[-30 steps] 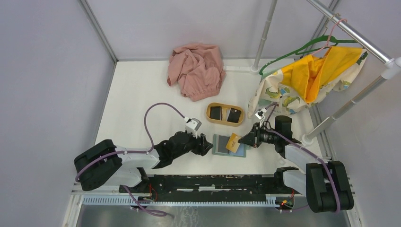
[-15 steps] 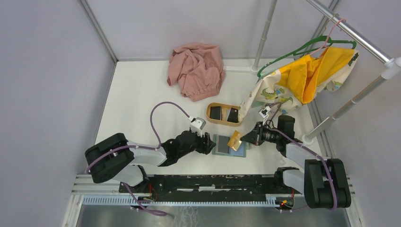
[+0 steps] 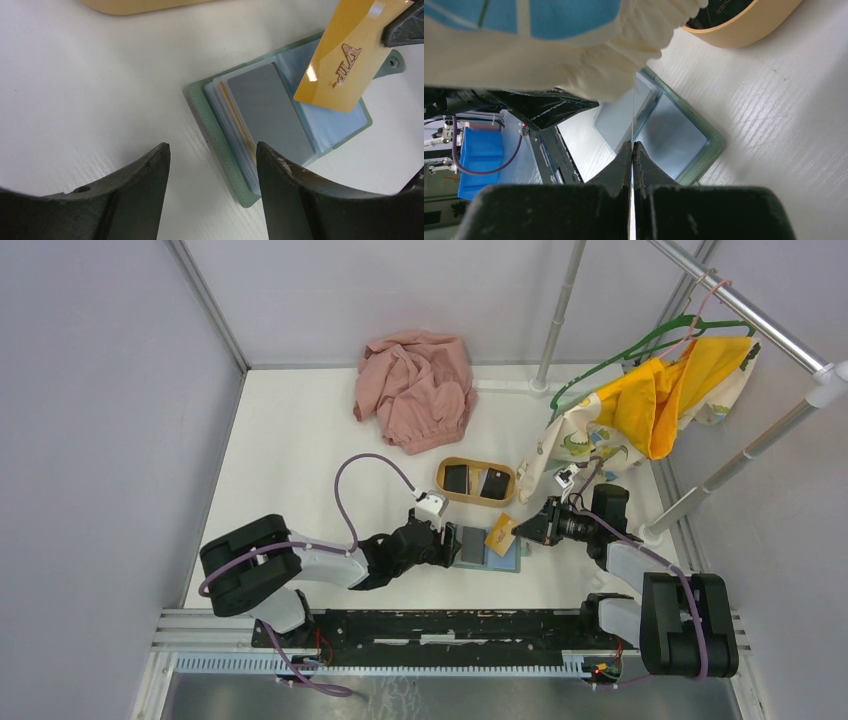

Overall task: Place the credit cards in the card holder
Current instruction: Insert the credit card into the card holder.

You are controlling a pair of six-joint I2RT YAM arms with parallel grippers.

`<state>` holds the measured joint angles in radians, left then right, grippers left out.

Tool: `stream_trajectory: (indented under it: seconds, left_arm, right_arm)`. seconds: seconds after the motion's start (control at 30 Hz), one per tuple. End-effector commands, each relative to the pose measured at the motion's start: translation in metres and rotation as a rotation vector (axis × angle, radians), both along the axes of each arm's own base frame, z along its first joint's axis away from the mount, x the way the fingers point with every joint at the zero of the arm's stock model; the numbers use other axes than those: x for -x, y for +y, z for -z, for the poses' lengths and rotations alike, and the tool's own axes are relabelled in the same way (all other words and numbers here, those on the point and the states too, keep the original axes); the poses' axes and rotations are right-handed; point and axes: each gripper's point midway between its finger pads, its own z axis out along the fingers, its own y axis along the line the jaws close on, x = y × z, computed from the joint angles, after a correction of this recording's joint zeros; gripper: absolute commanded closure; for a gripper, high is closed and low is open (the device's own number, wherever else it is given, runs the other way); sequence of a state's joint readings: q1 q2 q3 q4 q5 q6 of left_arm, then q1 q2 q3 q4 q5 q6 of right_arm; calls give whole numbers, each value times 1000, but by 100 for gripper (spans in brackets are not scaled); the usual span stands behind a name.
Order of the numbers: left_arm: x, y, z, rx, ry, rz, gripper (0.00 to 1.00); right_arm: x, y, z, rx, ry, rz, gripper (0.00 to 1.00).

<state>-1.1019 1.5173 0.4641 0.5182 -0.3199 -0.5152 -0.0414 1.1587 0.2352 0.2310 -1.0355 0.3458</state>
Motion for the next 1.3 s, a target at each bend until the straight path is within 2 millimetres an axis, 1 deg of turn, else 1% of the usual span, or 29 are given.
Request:
stream_trajectory:
  seconds: [0.0,0.13,0.3,0.5,0.7,0.93,1.1,1.27]
  left_arm:
    - [-9,-11,-9,13,-29,-43,30]
    - [-10,-11,-6,-5,-24,-52,31]
    - [-10,-11,-2,-18,-18,-49,44]
    - [-8,-12,1,-26,-9,-47,53]
    - [-9,-13,2,-29,-6,-46,55]
    - [-8,-13,2,-29,-5,-46,57]
    - [-8,-14,1,-24,-6,-43,58]
    - [-7,-17,0,-21,-2,-32,59]
  right_arm:
    - [-4,0,-3,-13,-6,1,100]
    - [-3,0,4,-9,29,8,100]
    - [0,0,10,-11,67,9,100]
    - [1,-2,18,2,105,20,100]
    - [4,-2,23,0,145,22,100]
    - [-3,-9,28,60,133,58,100]
    - [-8,-12,27,81,123,72,100]
    - [-8,-11,26,74,116,74,100]
